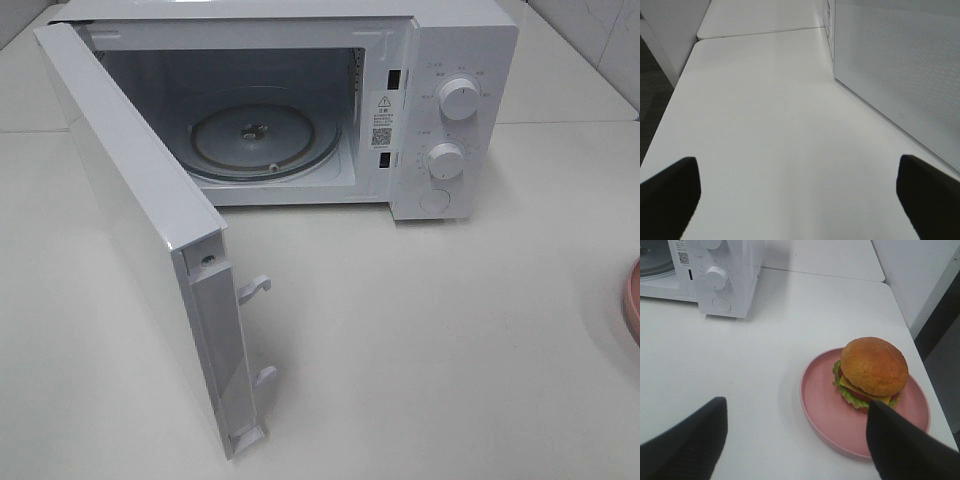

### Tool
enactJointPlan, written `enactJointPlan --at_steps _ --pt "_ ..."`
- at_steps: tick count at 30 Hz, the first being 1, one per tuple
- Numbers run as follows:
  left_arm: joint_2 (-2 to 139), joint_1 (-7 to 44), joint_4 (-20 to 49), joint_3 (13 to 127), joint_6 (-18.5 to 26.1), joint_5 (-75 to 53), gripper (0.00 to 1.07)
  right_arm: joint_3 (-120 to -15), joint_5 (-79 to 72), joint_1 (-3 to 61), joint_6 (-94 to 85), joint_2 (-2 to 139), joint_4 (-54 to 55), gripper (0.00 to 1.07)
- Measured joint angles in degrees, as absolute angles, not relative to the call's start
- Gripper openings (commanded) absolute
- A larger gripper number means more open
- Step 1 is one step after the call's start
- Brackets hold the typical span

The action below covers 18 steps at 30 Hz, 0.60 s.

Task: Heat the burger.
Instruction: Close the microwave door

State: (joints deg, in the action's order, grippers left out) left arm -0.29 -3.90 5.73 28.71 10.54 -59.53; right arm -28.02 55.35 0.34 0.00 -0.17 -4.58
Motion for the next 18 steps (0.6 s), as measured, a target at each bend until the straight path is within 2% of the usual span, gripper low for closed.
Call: enactJointPlan --at_steps 8,11,13,18 --pt "-0.29 -3.90 5.73 28.71 10.54 -59.53 1.01 -28.02 55.35 0.34 0.00 -0.17 -4.58 0.78" --pt "-0.29 -3.90 5.73 28.71 10.54 -59.53 1.01 -28.02 55.35 0.34 0.00 -0.17 -4.58 0.85" --pt "-0.29 -3.90 5.73 28.71 10.54 -59.53 1.01 -28.02 55.35 0.34 0.00 -0.17 -4.58 0.99" --pt "-0.29 -3.90 5.73 28.71 10.54 -59.53 1.01 -28.02 55.35 0.34 0.00 -0.17 -4.58 1.00"
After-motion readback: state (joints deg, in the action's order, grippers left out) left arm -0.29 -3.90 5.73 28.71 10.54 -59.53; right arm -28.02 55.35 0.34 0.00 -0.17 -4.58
